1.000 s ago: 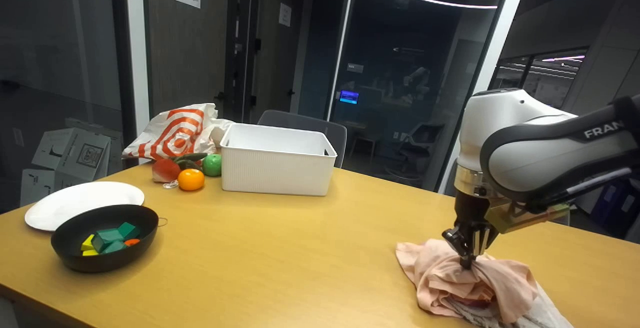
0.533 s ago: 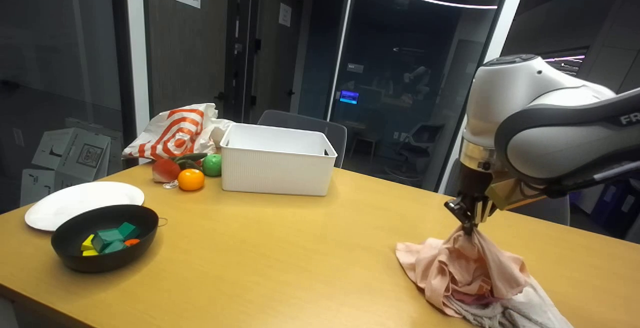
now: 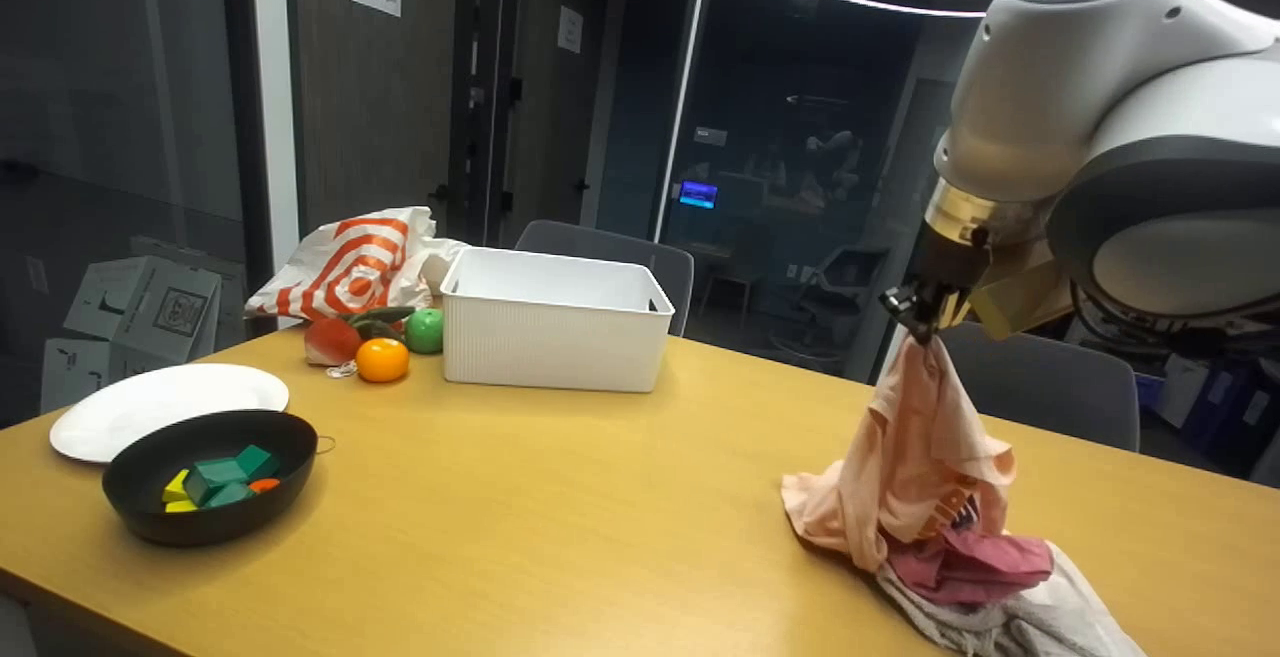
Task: Move the peach shirt to the left and the pink shirt to the right
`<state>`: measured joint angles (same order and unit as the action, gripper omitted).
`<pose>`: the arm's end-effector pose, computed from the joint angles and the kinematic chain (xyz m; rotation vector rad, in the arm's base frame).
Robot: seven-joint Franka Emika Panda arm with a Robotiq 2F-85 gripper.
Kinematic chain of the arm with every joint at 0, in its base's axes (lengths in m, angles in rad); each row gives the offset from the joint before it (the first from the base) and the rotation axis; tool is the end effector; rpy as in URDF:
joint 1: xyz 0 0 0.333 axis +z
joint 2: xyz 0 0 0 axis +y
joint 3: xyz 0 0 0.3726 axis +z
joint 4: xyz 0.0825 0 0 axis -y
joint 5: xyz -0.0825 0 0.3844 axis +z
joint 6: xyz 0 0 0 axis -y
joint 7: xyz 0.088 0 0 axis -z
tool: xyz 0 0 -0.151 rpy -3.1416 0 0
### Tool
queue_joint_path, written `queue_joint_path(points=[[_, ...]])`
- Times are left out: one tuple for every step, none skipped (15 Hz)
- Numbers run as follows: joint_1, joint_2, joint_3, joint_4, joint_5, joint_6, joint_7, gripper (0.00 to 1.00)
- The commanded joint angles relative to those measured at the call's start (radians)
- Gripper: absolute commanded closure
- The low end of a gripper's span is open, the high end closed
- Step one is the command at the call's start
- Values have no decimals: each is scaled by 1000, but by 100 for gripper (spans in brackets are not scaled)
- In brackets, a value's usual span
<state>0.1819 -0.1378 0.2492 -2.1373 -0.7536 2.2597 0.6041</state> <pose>0.5111 0.1950 0.5193 2.5636 0.3215 0.7214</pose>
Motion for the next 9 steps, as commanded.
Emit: queue_joint_path(points=[[-2,-20,33,72,-137,36,86,93],[4,-23,34,83,-131,69,92,93],[5,-23,40,97,-150,97,114,92],[6,-24,46,111,-170,127,129,92],[9,-21,49,123,-168,155,132,93],[13,-20,53,130,-167,185,136,93],[16,-20,56,138,-164,220,136,93],[15,-22,62,145,-181,250,151,93],[17,-27,67,151,-188,286,159,93]])
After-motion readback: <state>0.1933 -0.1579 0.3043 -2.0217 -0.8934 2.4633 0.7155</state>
